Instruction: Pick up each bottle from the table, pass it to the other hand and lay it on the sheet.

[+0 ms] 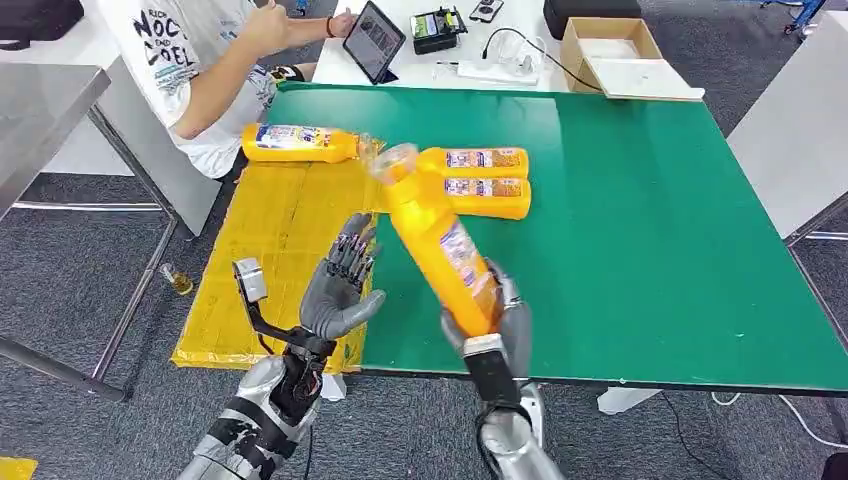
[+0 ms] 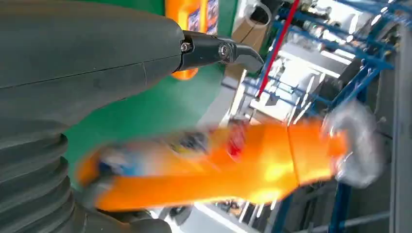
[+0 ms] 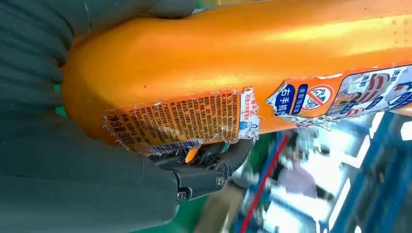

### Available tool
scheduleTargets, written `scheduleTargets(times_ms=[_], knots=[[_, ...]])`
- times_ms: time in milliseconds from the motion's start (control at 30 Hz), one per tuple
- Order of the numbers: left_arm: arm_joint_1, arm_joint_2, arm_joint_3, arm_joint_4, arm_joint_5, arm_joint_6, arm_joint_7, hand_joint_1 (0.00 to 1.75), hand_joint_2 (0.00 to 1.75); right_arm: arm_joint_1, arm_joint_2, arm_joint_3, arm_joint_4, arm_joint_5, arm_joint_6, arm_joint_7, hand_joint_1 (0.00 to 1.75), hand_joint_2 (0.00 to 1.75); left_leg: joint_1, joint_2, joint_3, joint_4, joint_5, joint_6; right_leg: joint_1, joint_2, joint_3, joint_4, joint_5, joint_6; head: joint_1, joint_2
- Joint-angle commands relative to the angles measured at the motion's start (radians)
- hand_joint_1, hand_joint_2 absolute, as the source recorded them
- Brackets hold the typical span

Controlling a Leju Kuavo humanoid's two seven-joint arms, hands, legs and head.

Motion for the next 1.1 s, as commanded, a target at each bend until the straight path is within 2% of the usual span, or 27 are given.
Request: scheduleTargets(times_ms=[33,233,300,467,567,633,667,767,800,833,867,967,1033,1100], knots=[[-0.085,0.042,-0.075,0.132,0.009,0.011,0.008,0.00,1.75,-0.100,0.032,0.250,0.289,-0.033,-0.030,-0.002,1.75,1.75,0.001,0.004,0.007,-0.002,-0.002,0.002,0.002,0.001,0.006,-0.002,-0.001,-0.002,0.000,0.000],[-0.093,0.042,-0.080,0.147,0.022,0.009,0.015,0.00,1.75,-0.104,0.045,0.281,0.332,-0.030,-0.037,-0.002,1.75,1.75,0.000,0.003,0.009,-0.003,-0.002,0.003,0.001,0.000,0.009,-0.003,-0.001,-0.003,0.000,0.000],[-0.093,0.043,-0.079,0.152,0.047,-0.008,0.013,0.00,1.75,-0.108,0.052,0.279,0.366,-0.052,0.004,-0.002,1.75,1.75,0.000,0.001,0.002,-0.001,0.000,0.001,0.000,0.000,0.002,-0.001,0.000,-0.002,0.000,0.000],[-0.087,0.044,-0.076,0.145,0.083,-0.036,0.015,0.00,1.75,-0.114,0.053,0.286,0.410,-0.044,0.014,-0.002,1.75,1.75,0.000,0.002,0.010,-0.004,-0.002,0.002,0.002,-0.001,0.010,-0.004,-0.002,-0.004,0.000,0.000],[-0.081,0.046,-0.078,0.142,0.104,-0.060,0.021,0.00,1.75,-0.119,0.055,0.278,0.421,-0.047,0.005,-0.002,1.75,1.75,0.000,0.000,0.002,-0.001,0.000,0.001,0.000,-0.001,0.002,-0.001,-0.001,-0.001,0.000,0.000],[-0.079,0.051,-0.085,0.142,0.114,-0.071,0.026,0.65,1.75,-0.126,0.056,0.274,0.432,-0.040,-0.005,-0.002,1.75,1.75,0.000,0.002,0.008,-0.003,-0.002,0.002,0.001,-0.001,0.008,-0.003,-0.002,-0.003,0.000,0.000],[-0.080,0.057,-0.099,0.138,0.084,-0.053,0.007,1.75,1.75,-0.130,0.055,0.268,0.435,-0.036,-0.013,-0.002,1.75,1.75,0.000,0.002,0.007,-0.002,-0.002,0.002,0.001,-0.001,0.007,-0.003,-0.001,-0.002,0.000,0.000],[-0.086,0.055,-0.106,0.143,0.057,-0.030,-0.005,1.75,1.75,-0.138,0.058,0.259,0.446,-0.027,-0.019,-0.002,1.75,1.75,0.000,0.000,0.002,-0.001,0.000,0.001,0.000,-0.001,0.002,-0.001,-0.001,-0.001,0.000,0.000],[-0.086,0.055,-0.106,0.143,0.057,-0.030,-0.005,1.75,1.75,-0.138,0.058,0.259,0.446,-0.027,-0.019,-0.002,1.75,1.75,0.000,0.001,0.009,-0.003,-0.002,0.003,0.001,-0.002,0.009,-0.003,-0.002,-0.003,0.000,0.000],[-0.086,0.055,-0.106,0.143,0.057,-0.030,-0.005,1.75,1.75,-0.138,0.058,0.259,0.446,-0.027,-0.019,-0.002,1.75,1.75,0.000,0.000,0.004,-0.001,-0.001,0.002,0.001,-0.002,0.004,-0.001,-0.001,-0.002,0.001,0.000],[-0.086,0.055,-0.106,0.143,0.057,-0.030,-0.005,1.75,1.75,-0.138,0.058,0.259,0.446,-0.027,-0.019,-0.002,1.75,1.75,0.000,0.001,0.006,-0.002,-0.001,0.002,0.001,-0.002,0.007,-0.002,-0.002,-0.003,0.000,0.000],[-0.086,0.055,-0.106,0.143,0.057,-0.030,-0.005,1.75,1.75,-0.138,0.058,0.259,0.446,-0.027,-0.019,-0.002,1.75,1.75,0.000,0.000,0.002,-0.001,0.000,0.001,0.001,-0.001,0.002,-0.001,-0.001,-0.002,0.000,0.000],[-0.086,0.055,-0.106,0.143,0.057,-0.030,-0.005,1.75,1.75,-0.138,0.058,0.259,0.446,-0.027,-0.019,-0.002,1.75,1.75,0.000,0.001,0.008,-0.002,-0.002,0.002,0.001,-0.002,0.008,-0.002,-0.002,-0.004,0.000,0.000],[-0.086,0.055,-0.106,0.143,0.057,-0.030,-0.005,1.75,1.75,-0.138,0.058,0.259,0.446,-0.027,-0.019,-0.002,1.75,1.75,0.000,0.001,0.004,-0.001,-0.001,0.002,0.001,-0.001,0.004,-0.001,-0.001,-0.002,0.000,0.000]])
